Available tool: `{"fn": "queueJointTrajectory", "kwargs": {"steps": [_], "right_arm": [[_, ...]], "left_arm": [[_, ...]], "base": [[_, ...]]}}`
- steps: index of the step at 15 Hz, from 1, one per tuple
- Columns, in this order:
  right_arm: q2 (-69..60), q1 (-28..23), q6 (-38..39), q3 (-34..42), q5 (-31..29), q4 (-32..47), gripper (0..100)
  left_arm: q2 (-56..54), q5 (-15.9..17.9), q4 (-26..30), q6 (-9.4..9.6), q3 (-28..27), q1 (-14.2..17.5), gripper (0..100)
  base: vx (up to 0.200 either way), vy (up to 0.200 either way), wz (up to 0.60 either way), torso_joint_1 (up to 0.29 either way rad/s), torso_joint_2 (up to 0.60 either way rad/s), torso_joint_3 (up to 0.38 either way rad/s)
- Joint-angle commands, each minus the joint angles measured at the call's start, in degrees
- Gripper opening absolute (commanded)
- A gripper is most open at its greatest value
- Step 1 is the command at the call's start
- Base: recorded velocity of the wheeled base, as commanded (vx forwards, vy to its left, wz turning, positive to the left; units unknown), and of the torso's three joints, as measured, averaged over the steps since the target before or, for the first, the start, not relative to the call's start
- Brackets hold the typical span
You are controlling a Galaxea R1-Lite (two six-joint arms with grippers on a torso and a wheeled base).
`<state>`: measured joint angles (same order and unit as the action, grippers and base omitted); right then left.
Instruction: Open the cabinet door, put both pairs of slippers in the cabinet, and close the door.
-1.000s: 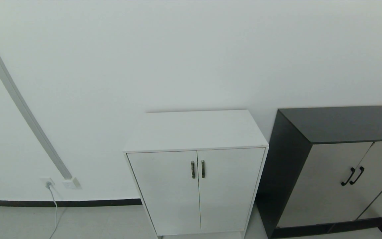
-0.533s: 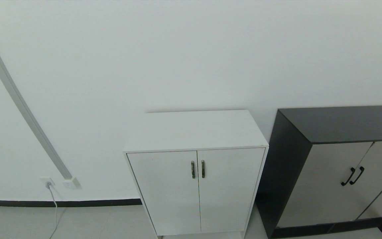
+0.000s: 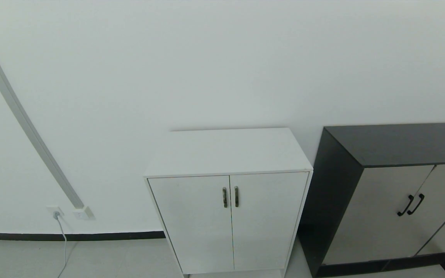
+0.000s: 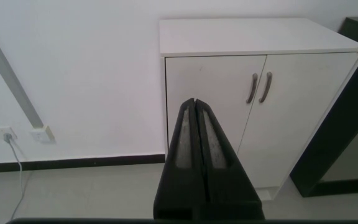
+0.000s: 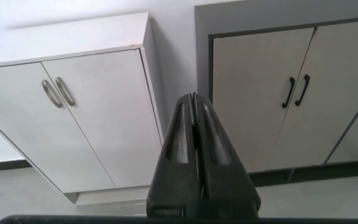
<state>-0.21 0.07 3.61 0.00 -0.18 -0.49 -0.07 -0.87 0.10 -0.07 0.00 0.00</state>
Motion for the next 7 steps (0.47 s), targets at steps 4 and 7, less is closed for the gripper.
{"fn": "queueJointTrajectory", "kwargs": {"steps": [4,7], "right_arm": [[0.2,0.0,0.0,0.0,0.0,0.0,0],[0.2,0.0,-0.3,0.0,0.1,0.0,0]], "left_arm": [[0.1,0.0,0.0,-0.01,0.0,0.0,0],[0.1,0.0,0.0,-0.01,0.0,0.0,0]], "base": [[0.0,0.0,0.0,0.0,0.0,0.0],[0.0,0.0,0.0,0.0,0.0,0.0]]}}
